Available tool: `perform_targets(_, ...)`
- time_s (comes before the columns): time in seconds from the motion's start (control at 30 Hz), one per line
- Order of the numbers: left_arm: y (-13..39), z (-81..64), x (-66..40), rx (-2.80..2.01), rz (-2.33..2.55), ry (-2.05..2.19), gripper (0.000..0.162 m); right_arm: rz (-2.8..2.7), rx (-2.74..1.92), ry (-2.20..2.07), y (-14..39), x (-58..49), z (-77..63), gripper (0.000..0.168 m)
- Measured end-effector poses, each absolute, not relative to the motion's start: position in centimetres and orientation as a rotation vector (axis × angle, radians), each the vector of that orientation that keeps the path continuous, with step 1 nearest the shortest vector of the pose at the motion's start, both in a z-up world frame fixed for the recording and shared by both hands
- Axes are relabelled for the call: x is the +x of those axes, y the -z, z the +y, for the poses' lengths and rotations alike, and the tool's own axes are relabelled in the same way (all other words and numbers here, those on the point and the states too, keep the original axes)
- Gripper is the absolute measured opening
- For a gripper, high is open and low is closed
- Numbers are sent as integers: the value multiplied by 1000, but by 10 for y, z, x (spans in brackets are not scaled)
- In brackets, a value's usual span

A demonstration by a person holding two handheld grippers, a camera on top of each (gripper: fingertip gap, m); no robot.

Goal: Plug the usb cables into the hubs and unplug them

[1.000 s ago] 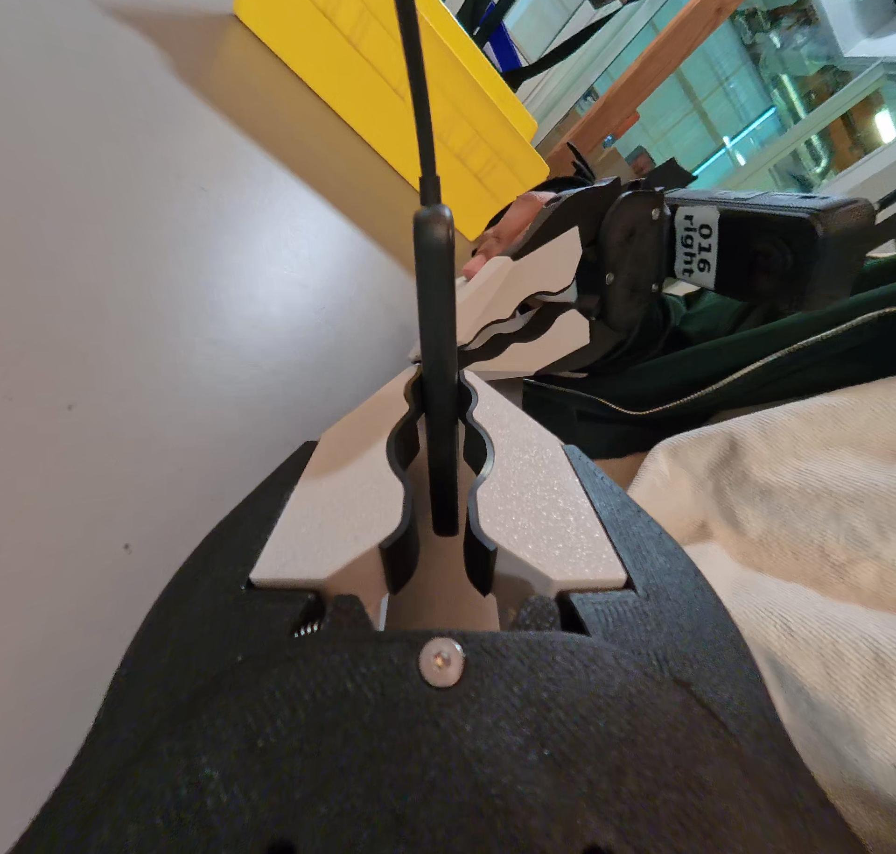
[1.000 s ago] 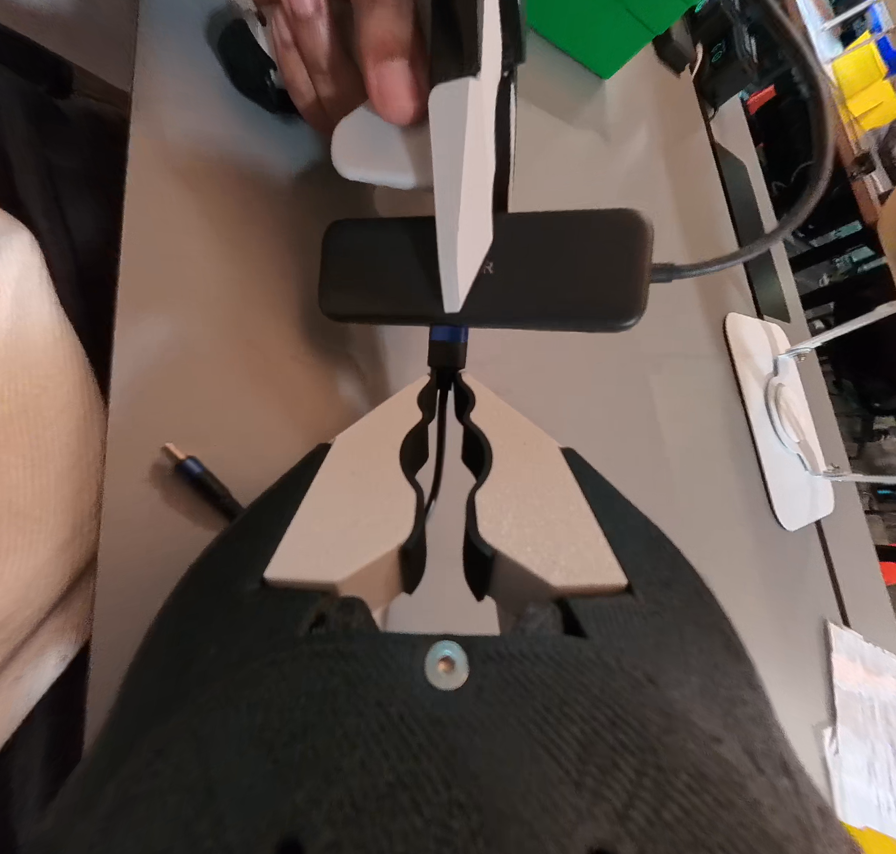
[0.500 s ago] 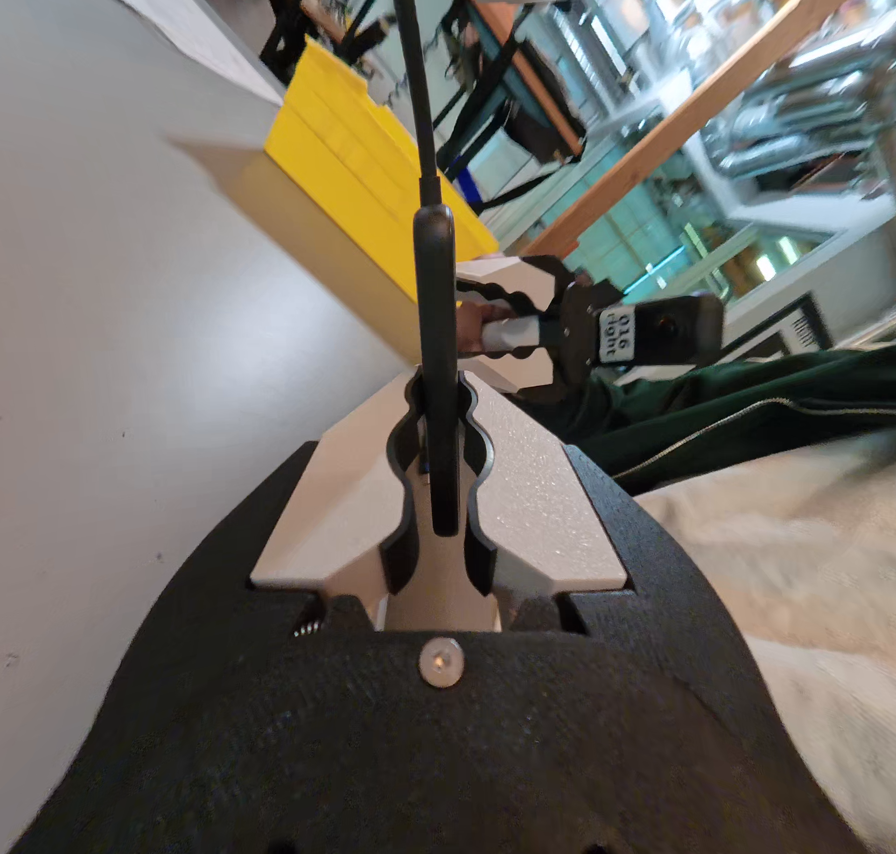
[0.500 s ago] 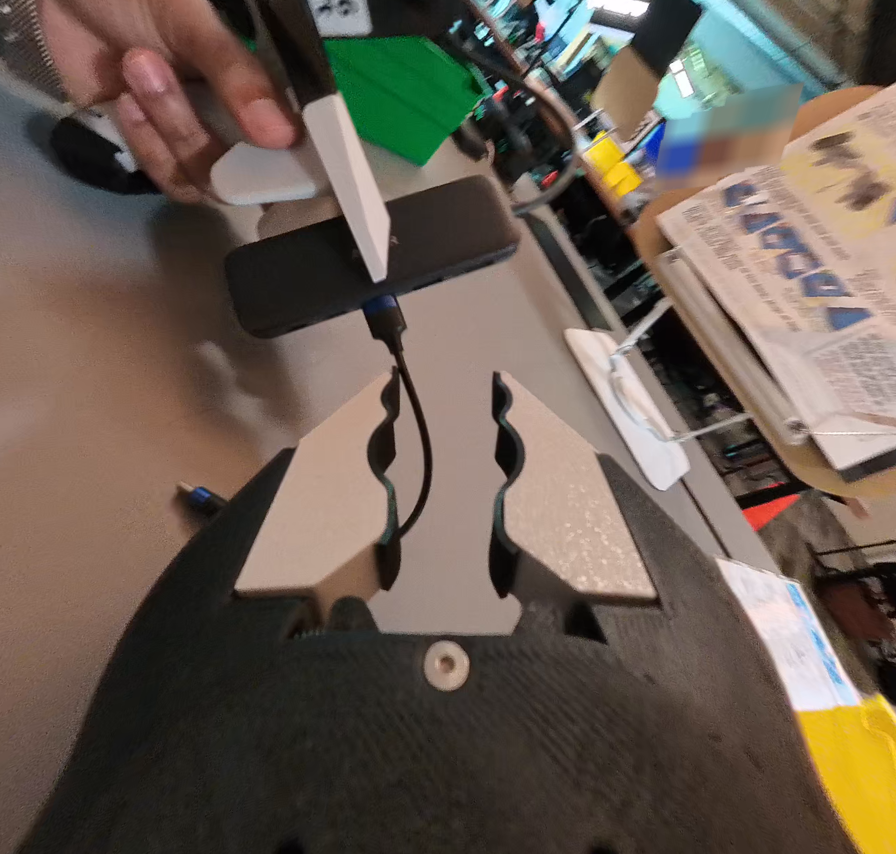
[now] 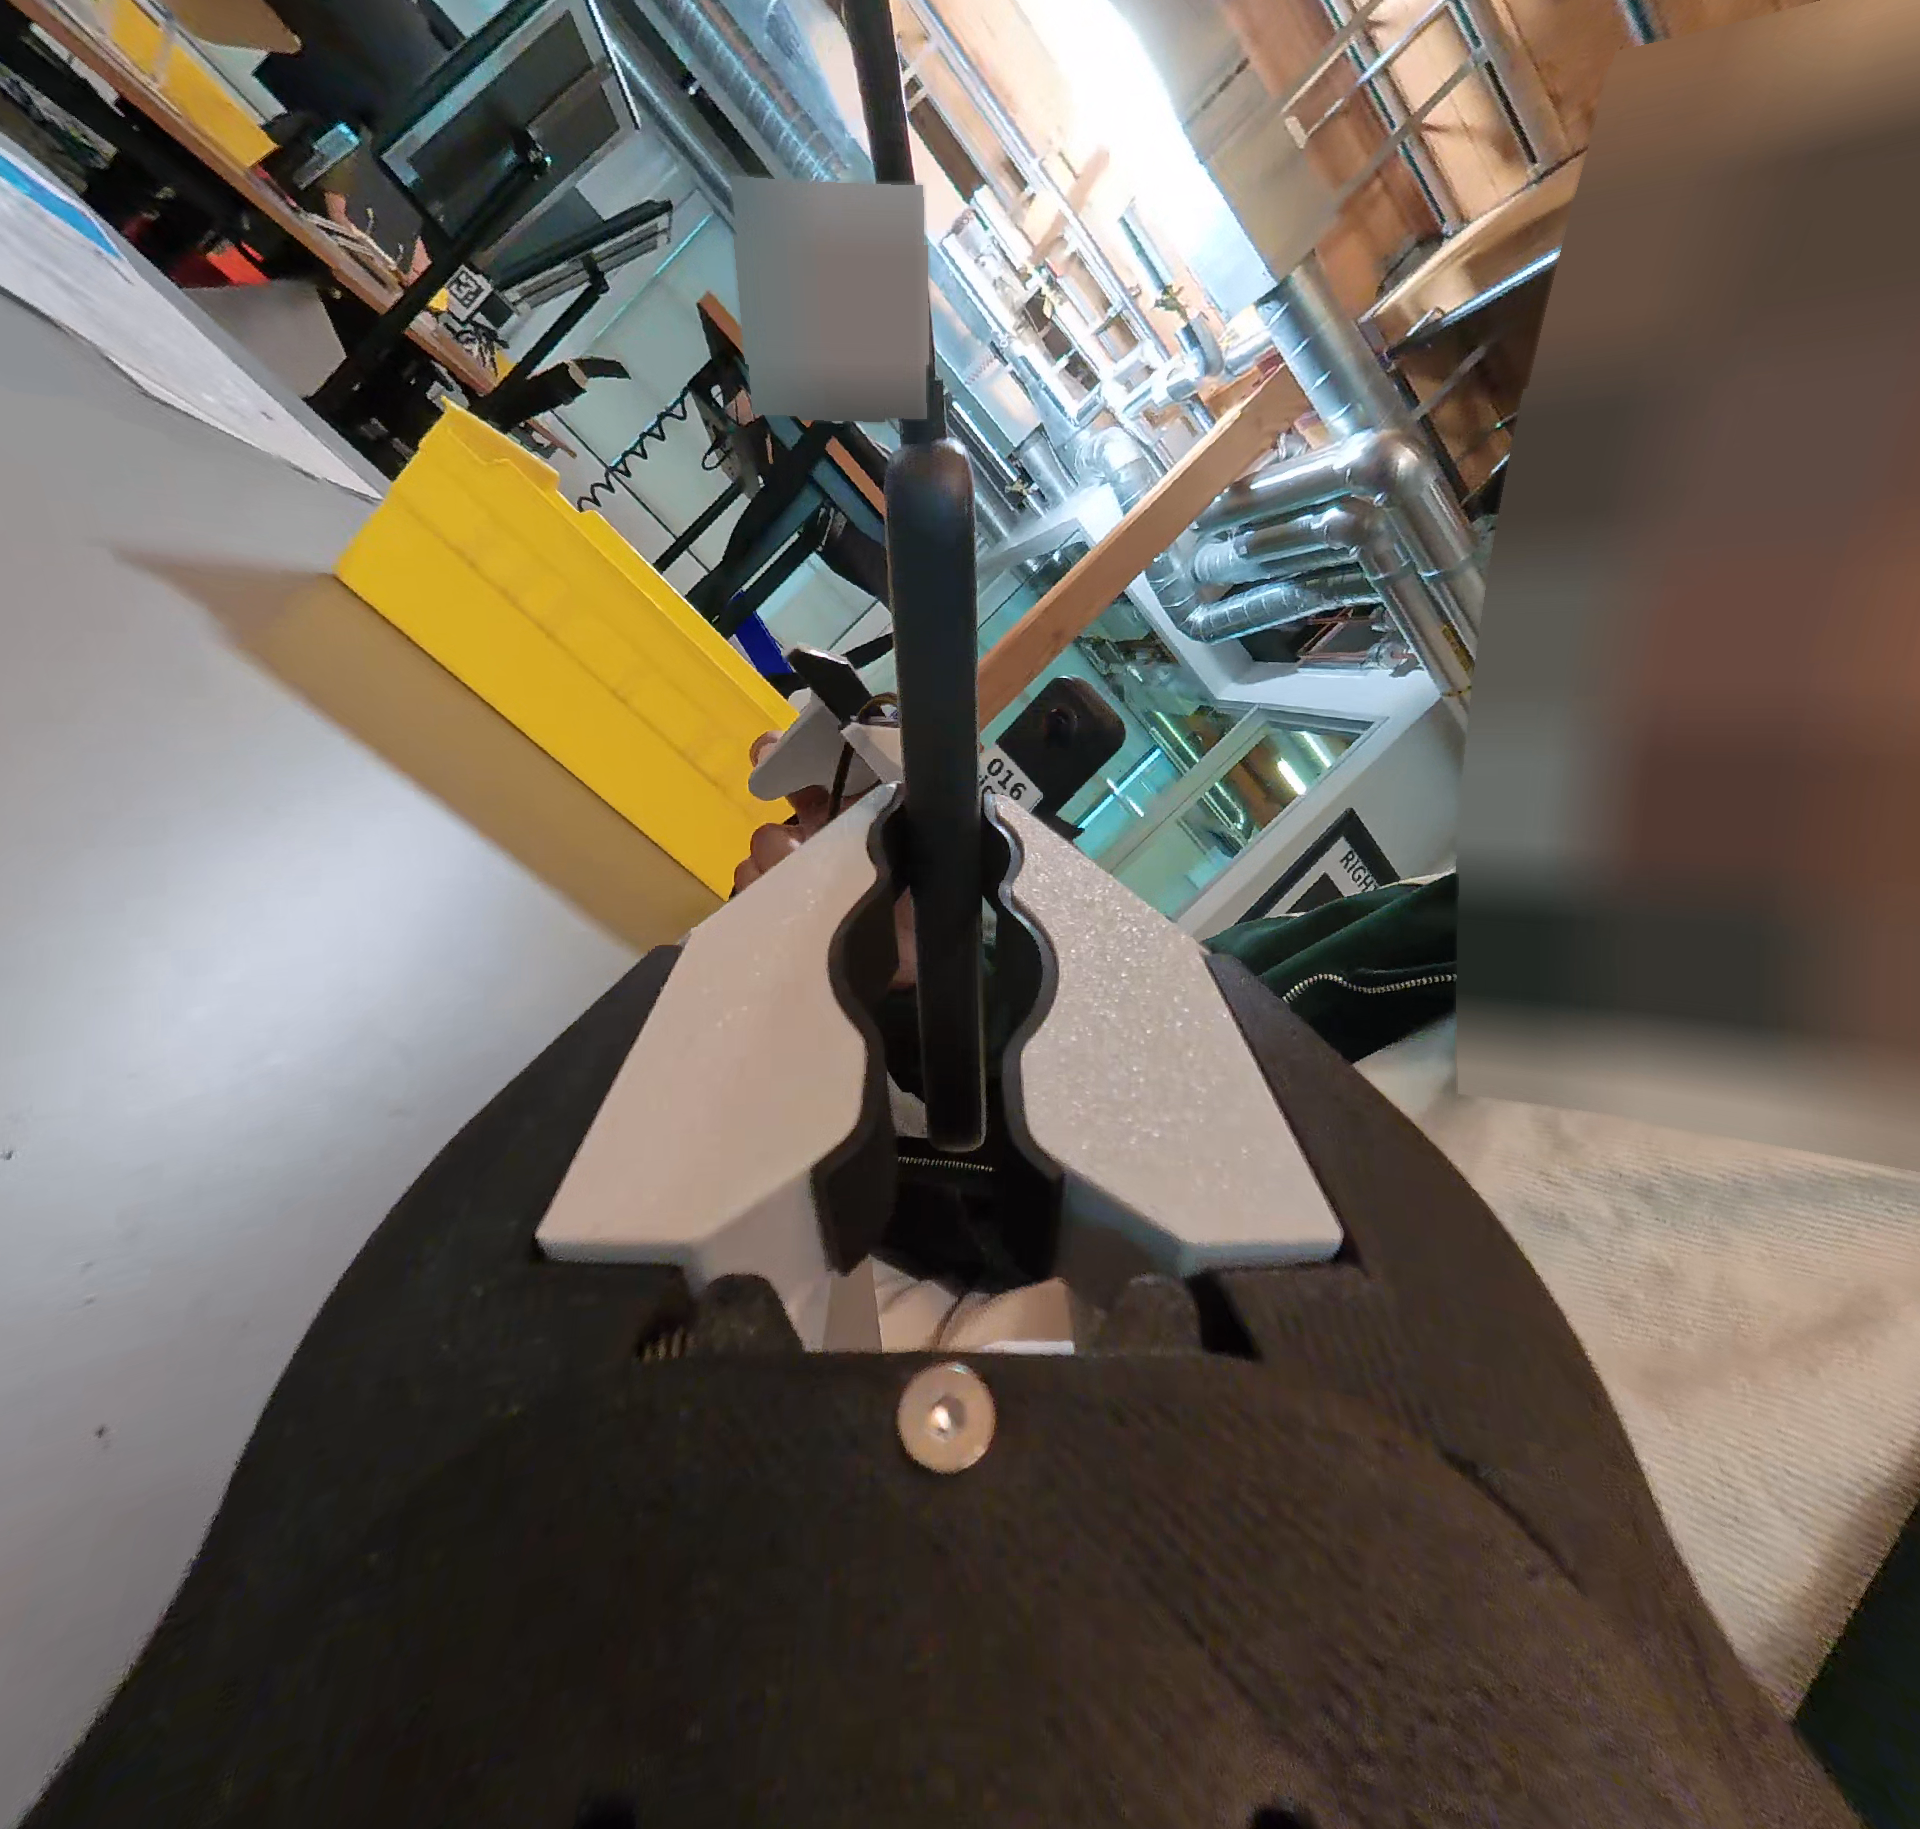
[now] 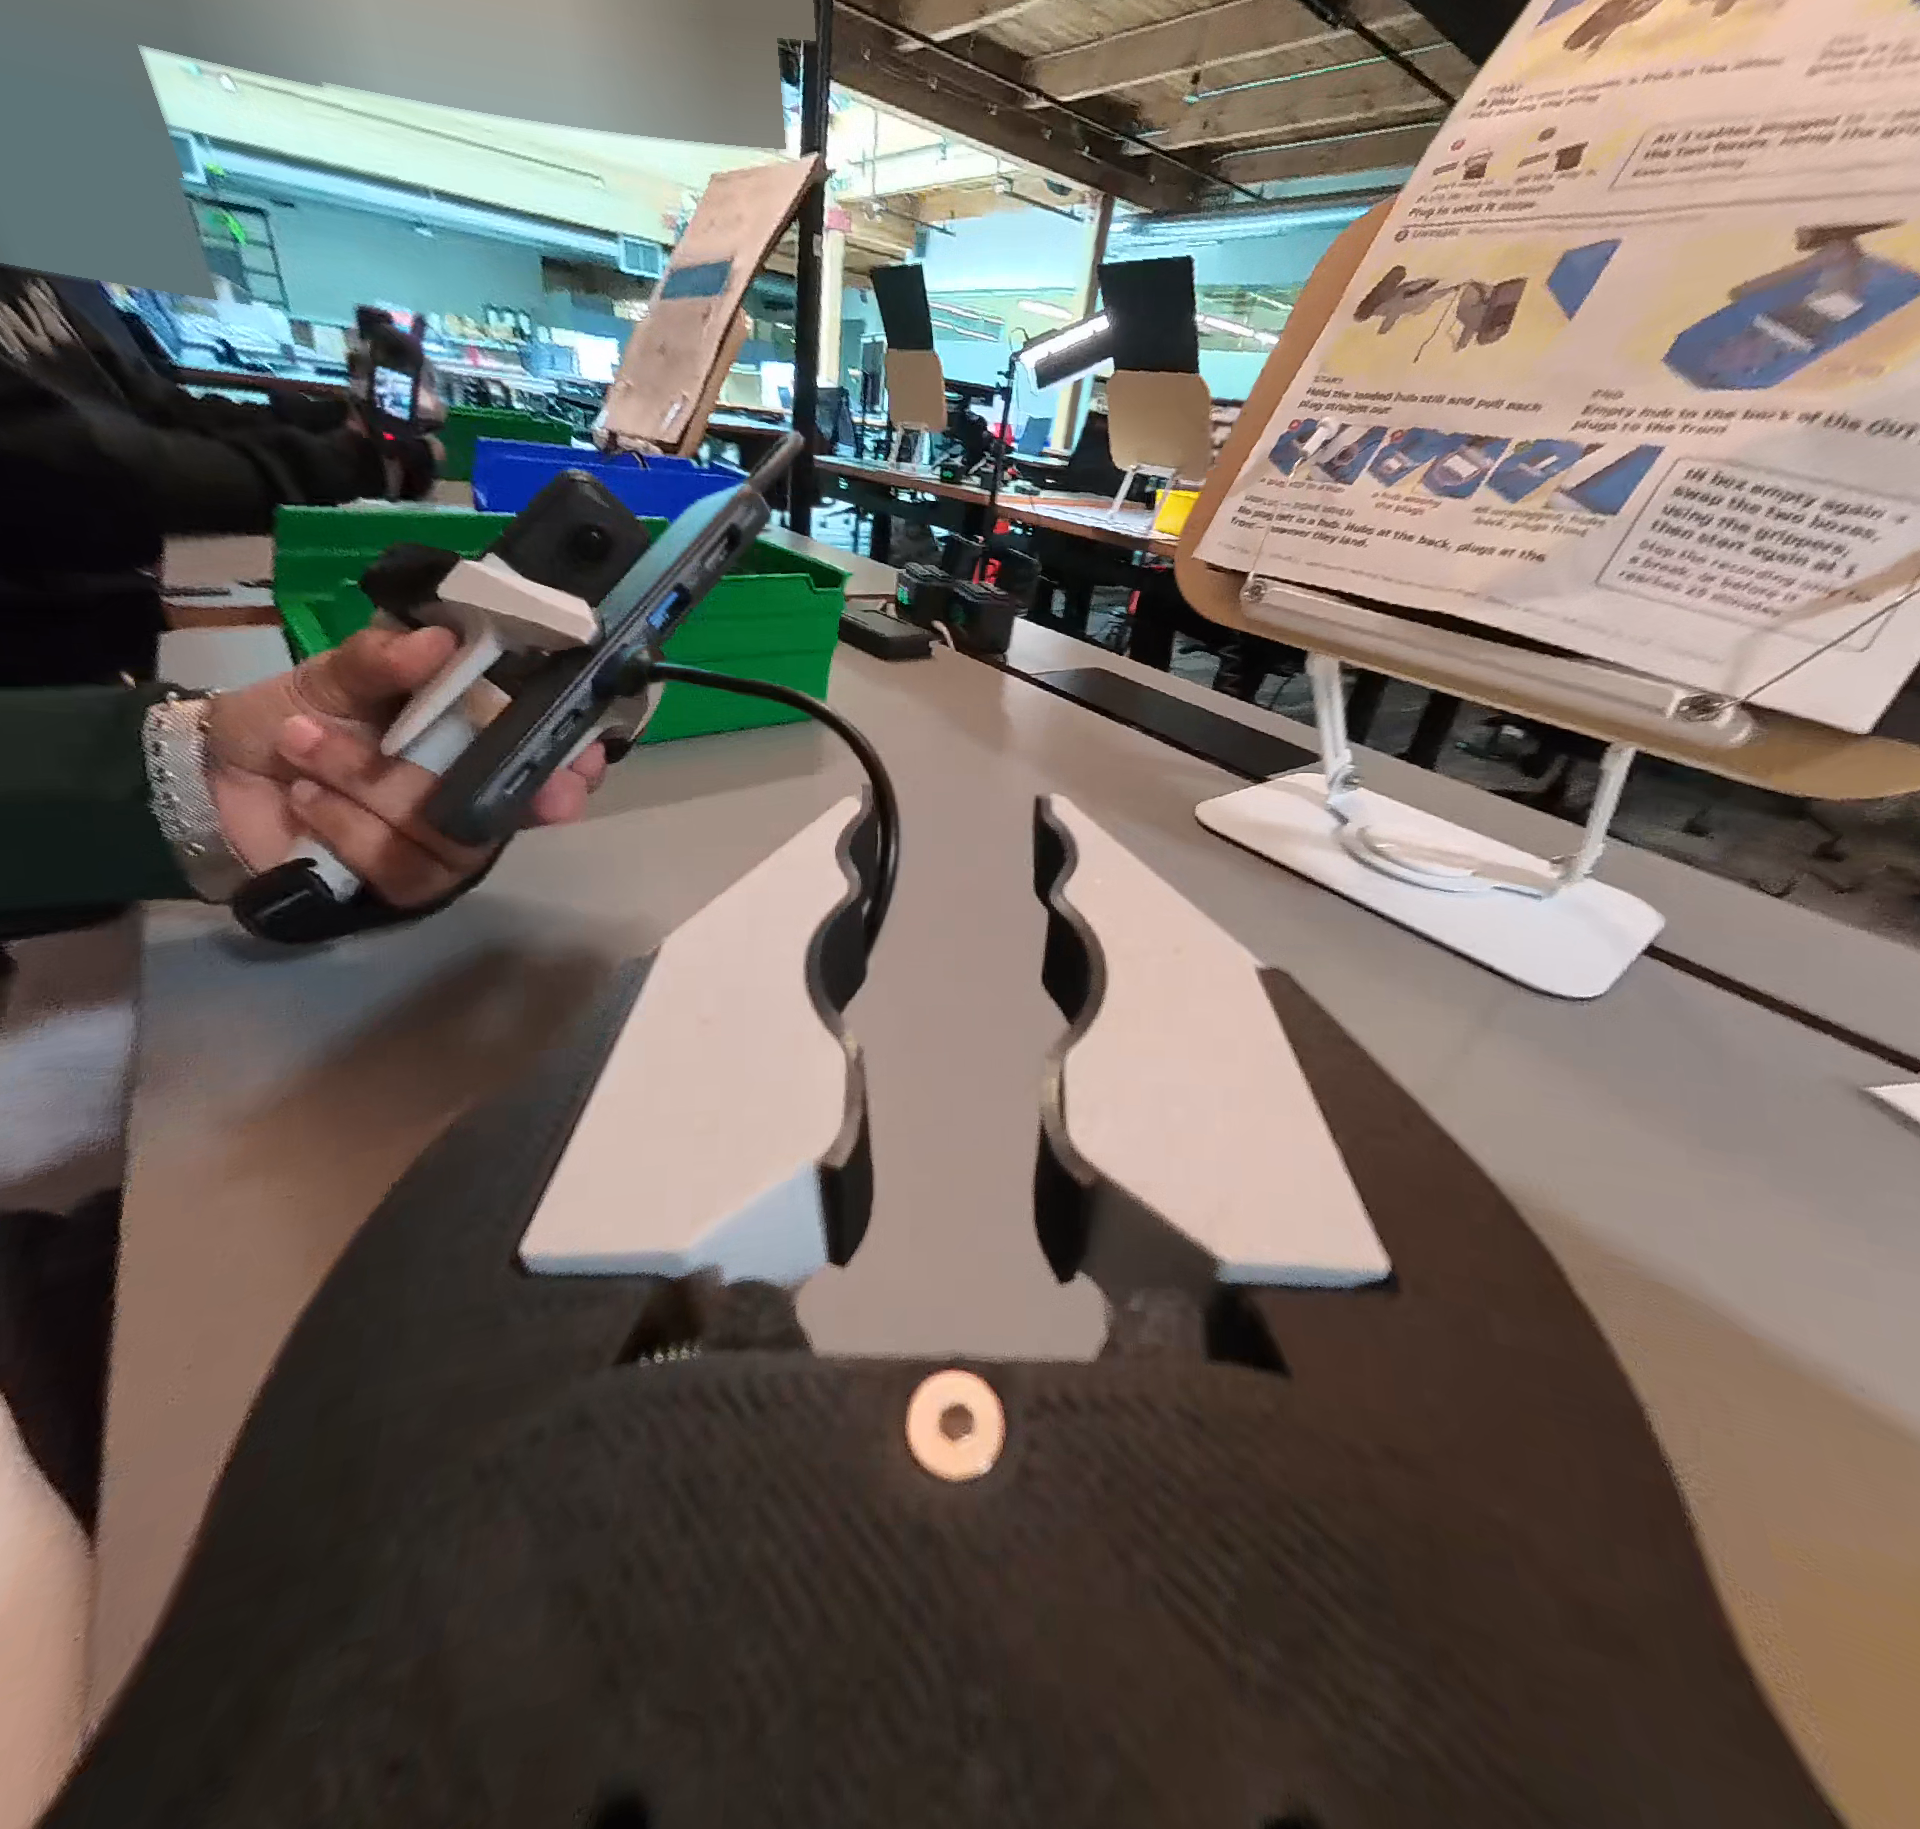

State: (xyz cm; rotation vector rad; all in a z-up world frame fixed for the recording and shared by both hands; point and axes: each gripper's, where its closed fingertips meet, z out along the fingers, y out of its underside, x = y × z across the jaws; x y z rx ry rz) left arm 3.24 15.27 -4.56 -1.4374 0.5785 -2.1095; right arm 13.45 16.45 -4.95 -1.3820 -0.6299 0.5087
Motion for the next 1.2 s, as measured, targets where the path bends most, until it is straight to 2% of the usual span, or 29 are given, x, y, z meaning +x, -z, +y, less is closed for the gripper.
perform_targets(0.17,44,154,30,-1422,562,2118,8,-640,-1411,-511,56,134,166,25)
perform_targets(0.3,42,157,28,-1411,542,2105,8,-703,-1394,-532,58,126,159,4)
perform_targets(0.33,41,159,27,-1404,527,2107,8,-713,-1391,-541,58,125,158,3)
perform_targets(1.2,36,165,22,-1363,461,2137,8,-721,-1302,-951,41,110,131,5)
